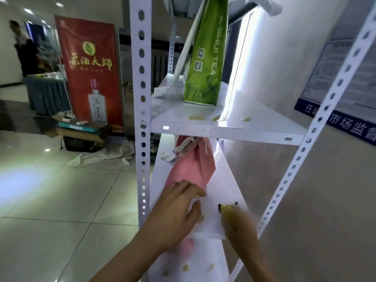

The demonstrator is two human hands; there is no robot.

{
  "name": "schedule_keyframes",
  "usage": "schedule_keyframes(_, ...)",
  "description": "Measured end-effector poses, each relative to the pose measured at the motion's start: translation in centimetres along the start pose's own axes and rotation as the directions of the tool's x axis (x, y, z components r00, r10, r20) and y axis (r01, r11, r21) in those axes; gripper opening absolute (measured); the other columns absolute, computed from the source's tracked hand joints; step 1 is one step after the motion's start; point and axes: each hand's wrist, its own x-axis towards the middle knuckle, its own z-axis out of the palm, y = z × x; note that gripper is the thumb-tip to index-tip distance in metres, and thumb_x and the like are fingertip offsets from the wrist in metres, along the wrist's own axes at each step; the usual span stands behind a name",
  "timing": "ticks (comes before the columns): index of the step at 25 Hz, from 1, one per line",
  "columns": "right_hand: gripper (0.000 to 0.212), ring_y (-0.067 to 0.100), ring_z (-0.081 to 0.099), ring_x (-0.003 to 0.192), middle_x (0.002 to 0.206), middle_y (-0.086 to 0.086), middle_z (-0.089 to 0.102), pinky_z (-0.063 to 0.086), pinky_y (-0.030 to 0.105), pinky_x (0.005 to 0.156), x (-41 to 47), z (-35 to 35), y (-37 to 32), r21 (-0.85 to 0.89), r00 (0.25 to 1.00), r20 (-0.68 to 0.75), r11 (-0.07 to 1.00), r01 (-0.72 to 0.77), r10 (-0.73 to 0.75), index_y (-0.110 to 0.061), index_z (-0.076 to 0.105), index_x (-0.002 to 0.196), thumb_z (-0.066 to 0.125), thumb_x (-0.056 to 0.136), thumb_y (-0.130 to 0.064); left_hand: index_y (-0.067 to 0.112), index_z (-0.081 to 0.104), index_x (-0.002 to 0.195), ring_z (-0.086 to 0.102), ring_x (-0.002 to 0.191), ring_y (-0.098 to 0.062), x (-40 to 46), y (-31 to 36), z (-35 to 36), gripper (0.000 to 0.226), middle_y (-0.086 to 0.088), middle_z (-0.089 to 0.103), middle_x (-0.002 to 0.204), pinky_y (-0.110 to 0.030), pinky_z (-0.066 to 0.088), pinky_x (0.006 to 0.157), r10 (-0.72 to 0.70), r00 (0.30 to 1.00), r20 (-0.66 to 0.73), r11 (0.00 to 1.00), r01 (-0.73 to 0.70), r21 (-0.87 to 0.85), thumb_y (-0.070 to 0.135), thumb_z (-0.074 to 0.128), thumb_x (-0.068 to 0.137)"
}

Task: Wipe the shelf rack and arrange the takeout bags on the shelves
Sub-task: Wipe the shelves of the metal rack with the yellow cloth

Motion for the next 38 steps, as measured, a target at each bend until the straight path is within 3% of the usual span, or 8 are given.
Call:
schedule_keyframes(6,0.045,0.005,0.069,0.080,0.100,-0.020,0.068,0.058,0.025,0.058,1.4,-12.4,-9.6,0.448,0.957,-0.266,0.864,0.229,-0.116,-0.045,0.055,0.125,0.068,0.084,-0.033,0.021,0.063,0.117,0.046,0.112,-0.012,4.0,3.7,-6.5,0.030,0.005,0.059,0.121,-0.027,0.036,0.098,0.230,0.935,-0.270,0.960,-0.172,0.222,0.023,0.048,0.092)
schedule_keyframes(12,0.031,0.001,0.063,0.086,0.099,-0.021,0.063,0.051,0.013,0.060,9.1,-25.9,-19.0,0.230,0.788,-0.535,0.846,0.481,-0.303,-0.046,0.053,0.114,0.064,0.085,-0.041,0.014,0.058,0.131,0.049,0.127,-0.031,5.7,2.7,-8.4,0.041,-0.012,0.054,0.138,-0.045,0.040,0.104,0.147,0.893,-0.426,0.945,0.000,0.327,0.025,0.053,0.092)
schedule_keyframes(16,0.044,0.032,0.054,0.117,0.130,0.011,0.050,0.047,0.045,0.100,18.0,-25.1,-19.3,-0.073,0.952,-0.202,0.973,0.220,-0.230,-0.023,0.058,0.127,0.058,0.092,-0.048,0.010,0.054,0.135,0.049,0.131,-0.034,5.0,1.4,-8.4,0.049,-0.012,0.055,0.138,-0.048,0.042,0.103,0.108,0.922,-0.372,0.924,0.046,0.381,0.026,0.048,0.089)
schedule_keyframes(19,0.067,0.036,0.051,0.123,0.141,0.014,0.050,0.040,0.052,0.106,18.9,-21.7,-17.3,-0.241,0.989,0.147,0.969,0.052,-0.017,-0.027,0.042,0.146,0.037,0.094,-0.069,0.010,0.051,0.138,0.043,0.140,-0.031,4.3,0.4,-8.3,0.052,-0.010,0.052,0.145,-0.047,0.041,0.107,0.139,0.926,-0.351,0.922,0.008,0.388,0.024,0.052,0.088)
schedule_keyframes(26,0.080,0.032,0.045,0.121,0.146,0.003,0.051,0.033,0.048,0.095,16.8,-22.2,-17.5,-0.548,0.936,0.232,0.759,0.351,-0.265,-0.048,0.036,0.139,-0.012,0.079,-0.069,0.014,0.052,0.136,0.039,0.143,-0.026,3.9,-1.2,-8.4,0.048,-0.008,0.047,0.150,-0.043,0.038,0.108,0.176,0.916,-0.360,0.929,-0.033,0.369,0.022,0.050,0.089)
schedule_keyframes(30,0.068,0.021,0.038,0.100,0.129,0.001,0.062,0.022,0.039,0.083,15.6,-21.4,-18.8,-0.410,0.943,0.123,0.850,0.331,-0.308,-0.052,0.056,0.130,0.004,0.088,-0.068,0.011,0.055,0.132,0.043,0.141,-0.025,4.3,-1.4,-8.4,0.044,-0.008,0.052,0.145,-0.044,0.040,0.108,0.179,0.900,-0.398,0.944,-0.042,0.329,0.020,0.052,0.088)
schedule_keyframes(34,0.053,0.028,0.046,0.120,0.129,0.004,0.056,0.029,0.045,0.101,17.8,-19.8,-21.5,-0.420,0.967,0.147,0.872,0.252,-0.209,-0.039,0.066,0.120,0.022,0.101,-0.060,0.008,0.059,0.127,0.045,0.138,-0.028,4.1,-1.0,-8.5,0.041,-0.010,0.055,0.143,-0.047,0.040,0.111,0.170,0.897,-0.409,0.959,-0.056,0.276,0.015,0.057,0.087)
schedule_keyframes(38,0.069,0.037,0.046,0.130,0.146,0.008,0.049,0.037,0.056,0.102,15.9,-18.8,-21.8,-0.419,0.938,0.291,0.857,0.301,-0.187,-0.040,0.037,0.137,0.001,0.088,-0.071,0.009,0.060,0.124,0.045,0.139,-0.027,4.0,-1.1,-8.4,0.041,-0.009,0.054,0.143,-0.046,0.045,0.108,0.172,0.896,-0.410,0.968,-0.075,0.241,0.013,0.057,0.084)
